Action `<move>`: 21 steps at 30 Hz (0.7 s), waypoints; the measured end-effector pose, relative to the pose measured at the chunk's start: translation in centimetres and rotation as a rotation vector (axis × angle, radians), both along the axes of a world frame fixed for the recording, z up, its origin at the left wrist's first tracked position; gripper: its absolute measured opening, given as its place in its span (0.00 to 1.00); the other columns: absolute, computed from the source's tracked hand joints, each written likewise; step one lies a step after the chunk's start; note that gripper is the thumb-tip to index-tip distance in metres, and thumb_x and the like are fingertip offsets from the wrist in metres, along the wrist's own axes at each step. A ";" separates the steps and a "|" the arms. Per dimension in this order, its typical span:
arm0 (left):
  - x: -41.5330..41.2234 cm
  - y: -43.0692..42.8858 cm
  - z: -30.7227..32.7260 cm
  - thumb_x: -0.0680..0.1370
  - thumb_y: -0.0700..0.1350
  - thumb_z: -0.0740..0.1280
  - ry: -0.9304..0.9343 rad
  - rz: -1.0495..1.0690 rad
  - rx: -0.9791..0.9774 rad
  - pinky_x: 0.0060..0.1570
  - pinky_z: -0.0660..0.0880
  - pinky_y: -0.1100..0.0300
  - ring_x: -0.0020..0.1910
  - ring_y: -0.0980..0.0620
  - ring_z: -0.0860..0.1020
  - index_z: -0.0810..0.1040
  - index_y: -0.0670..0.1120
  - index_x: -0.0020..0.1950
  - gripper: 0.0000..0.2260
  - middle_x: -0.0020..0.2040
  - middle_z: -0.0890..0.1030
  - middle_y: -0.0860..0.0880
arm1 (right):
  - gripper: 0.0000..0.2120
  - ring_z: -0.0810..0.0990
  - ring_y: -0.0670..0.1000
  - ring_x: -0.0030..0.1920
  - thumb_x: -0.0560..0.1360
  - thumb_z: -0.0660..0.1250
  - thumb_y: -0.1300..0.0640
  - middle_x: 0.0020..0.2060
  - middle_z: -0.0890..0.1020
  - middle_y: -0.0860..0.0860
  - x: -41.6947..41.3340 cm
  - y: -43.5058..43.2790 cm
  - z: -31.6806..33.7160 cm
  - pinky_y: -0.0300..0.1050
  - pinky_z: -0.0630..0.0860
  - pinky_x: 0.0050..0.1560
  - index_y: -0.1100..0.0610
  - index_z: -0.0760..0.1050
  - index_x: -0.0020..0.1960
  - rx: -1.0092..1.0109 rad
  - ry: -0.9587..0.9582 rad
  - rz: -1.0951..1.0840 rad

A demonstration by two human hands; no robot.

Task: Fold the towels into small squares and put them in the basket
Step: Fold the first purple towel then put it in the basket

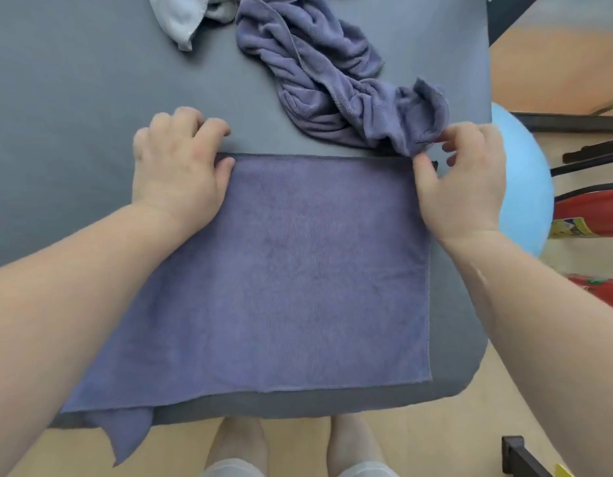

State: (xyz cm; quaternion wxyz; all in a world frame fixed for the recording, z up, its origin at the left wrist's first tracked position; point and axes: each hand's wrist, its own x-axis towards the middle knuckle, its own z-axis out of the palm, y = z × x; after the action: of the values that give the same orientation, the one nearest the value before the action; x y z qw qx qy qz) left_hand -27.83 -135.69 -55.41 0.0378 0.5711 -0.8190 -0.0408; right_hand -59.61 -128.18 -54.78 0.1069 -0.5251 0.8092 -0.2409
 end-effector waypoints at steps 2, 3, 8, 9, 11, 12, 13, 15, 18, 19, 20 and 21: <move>-0.7 2.1 0.0 0.76 0.49 0.67 0.070 0.077 0.000 0.53 0.66 0.43 0.56 0.37 0.70 0.74 0.47 0.63 0.16 0.61 0.73 0.41 | 0.14 0.75 0.60 0.53 0.74 0.68 0.50 0.53 0.77 0.57 2.7 1.9 0.6 0.53 0.70 0.56 0.56 0.76 0.57 -0.089 0.008 -0.010; -0.9 3.4 0.0 0.76 0.49 0.66 0.108 0.105 0.007 0.54 0.65 0.44 0.57 0.37 0.70 0.74 0.47 0.64 0.17 0.62 0.73 0.41 | 0.17 0.74 0.60 0.56 0.74 0.69 0.50 0.56 0.76 0.57 4.5 2.9 1.0 0.55 0.69 0.57 0.56 0.76 0.60 -0.097 0.007 0.003; 1.4 9.2 0.7 0.77 0.48 0.64 0.224 0.340 0.020 0.60 0.64 0.45 0.62 0.40 0.67 0.74 0.47 0.65 0.17 0.64 0.73 0.44 | 0.30 0.58 0.63 0.78 0.77 0.63 0.39 0.78 0.61 0.58 15.4 7.0 1.0 0.67 0.54 0.74 0.50 0.68 0.75 0.174 0.009 0.315; 2.5 9.9 1.0 0.77 0.48 0.63 0.231 0.400 0.026 0.61 0.63 0.44 0.63 0.39 0.67 0.73 0.47 0.65 0.17 0.65 0.72 0.44 | 0.32 0.50 0.63 0.80 0.78 0.60 0.37 0.81 0.54 0.58 17.4 7.2 0.6 0.70 0.47 0.75 0.48 0.63 0.78 0.253 0.031 0.382; 5.1 10.8 1.8 0.77 0.49 0.62 0.229 0.512 0.053 0.64 0.62 0.44 0.65 0.37 0.67 0.73 0.48 0.66 0.17 0.64 0.73 0.43 | 0.35 0.39 0.64 0.80 0.79 0.54 0.33 0.82 0.44 0.57 20.1 7.0 -0.2 0.73 0.39 0.74 0.44 0.52 0.82 0.348 0.089 0.466; 6.4 11.2 2.2 0.78 0.50 0.61 0.230 0.569 0.082 0.65 0.62 0.45 0.65 0.37 0.68 0.73 0.47 0.66 0.17 0.64 0.73 0.43 | 0.36 0.35 0.64 0.79 0.79 0.51 0.31 0.81 0.40 0.56 20.8 6.8 -0.7 0.74 0.37 0.74 0.42 0.48 0.82 0.382 0.120 0.487; 7.7 11.5 2.5 0.79 0.50 0.61 0.244 0.618 0.119 0.65 0.63 0.46 0.65 0.38 0.68 0.73 0.47 0.66 0.17 0.63 0.74 0.43 | 0.36 0.32 0.64 0.79 0.79 0.49 0.29 0.81 0.37 0.55 21.1 6.6 -1.3 0.74 0.35 0.73 0.41 0.44 0.82 0.421 0.146 0.499; 10.3 11.9 2.9 0.81 0.47 0.61 0.285 0.678 0.210 0.61 0.66 0.48 0.60 0.41 0.72 0.75 0.47 0.63 0.12 0.59 0.77 0.45 | 0.37 0.29 0.64 0.78 0.78 0.44 0.27 0.80 0.33 0.54 20.9 6.7 -2.4 0.74 0.35 0.73 0.40 0.39 0.81 0.505 0.199 0.514; 12.8 12.9 3.3 0.81 0.44 0.63 0.279 0.712 0.348 0.52 0.71 0.53 0.51 0.45 0.77 0.79 0.49 0.52 0.06 0.49 0.80 0.49 | 0.39 0.29 0.64 0.78 0.75 0.42 0.24 0.80 0.33 0.54 20.5 6.9 -3.1 0.74 0.36 0.73 0.39 0.37 0.81 0.554 0.270 0.529; 13.1 13.3 3.3 0.80 0.45 0.64 0.278 0.730 0.387 0.49 0.73 0.53 0.47 0.46 0.78 0.79 0.50 0.49 0.04 0.45 0.81 0.51 | 0.40 0.29 0.64 0.78 0.75 0.42 0.23 0.80 0.33 0.54 20.4 6.8 -3.1 0.74 0.36 0.73 0.39 0.37 0.80 0.563 0.277 0.523; 13.3 13.7 3.4 0.79 0.46 0.66 0.290 0.756 0.434 0.46 0.74 0.53 0.43 0.48 0.78 0.78 0.52 0.46 0.03 0.41 0.80 0.53 | 0.40 0.29 0.64 0.78 0.74 0.42 0.23 0.80 0.33 0.54 20.5 6.8 -3.1 0.74 0.36 0.73 0.39 0.36 0.80 0.570 0.283 0.517; 13.5 14.2 3.4 0.78 0.49 0.68 0.294 0.774 0.486 0.44 0.76 0.52 0.40 0.50 0.78 0.77 0.52 0.43 0.04 0.38 0.80 0.54 | 0.41 0.29 0.64 0.78 0.74 0.41 0.22 0.80 0.33 0.54 20.6 6.6 -3.0 0.74 0.36 0.73 0.39 0.36 0.80 0.578 0.289 0.512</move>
State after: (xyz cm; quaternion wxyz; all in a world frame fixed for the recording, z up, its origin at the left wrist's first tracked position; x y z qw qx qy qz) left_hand -14.30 -121.53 -52.03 0.0309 0.8145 -0.4991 -0.2943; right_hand -38.99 -121.54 -57.81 0.1918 -0.6863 0.6934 0.1070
